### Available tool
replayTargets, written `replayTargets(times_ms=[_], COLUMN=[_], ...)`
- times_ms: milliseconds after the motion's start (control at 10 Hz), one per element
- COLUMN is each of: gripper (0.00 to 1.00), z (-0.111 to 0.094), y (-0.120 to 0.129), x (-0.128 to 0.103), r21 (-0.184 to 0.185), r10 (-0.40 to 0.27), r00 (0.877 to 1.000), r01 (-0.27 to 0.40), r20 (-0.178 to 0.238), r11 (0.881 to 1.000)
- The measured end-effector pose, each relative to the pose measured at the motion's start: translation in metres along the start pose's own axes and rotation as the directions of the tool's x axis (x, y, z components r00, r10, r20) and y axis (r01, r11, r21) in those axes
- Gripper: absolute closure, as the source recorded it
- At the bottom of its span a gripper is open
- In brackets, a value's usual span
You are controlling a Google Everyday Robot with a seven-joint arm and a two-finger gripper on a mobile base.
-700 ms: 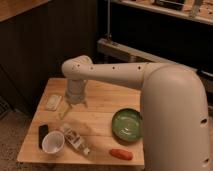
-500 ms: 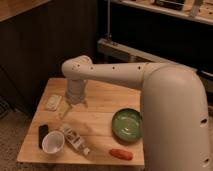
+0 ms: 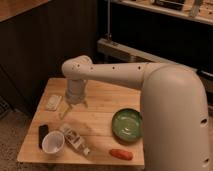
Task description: Pick up the ceramic cup
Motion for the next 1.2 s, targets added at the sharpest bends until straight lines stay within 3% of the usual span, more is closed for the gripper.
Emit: replayTargets(times_ms=[1200], gripper=[0.2], z=[0.001], y=[0.0083], x=[0.0077], r21=[0.005], r10=[-0.009], r00=[1.0], r01=[0.009], r20=[0.01], r11=[1.0])
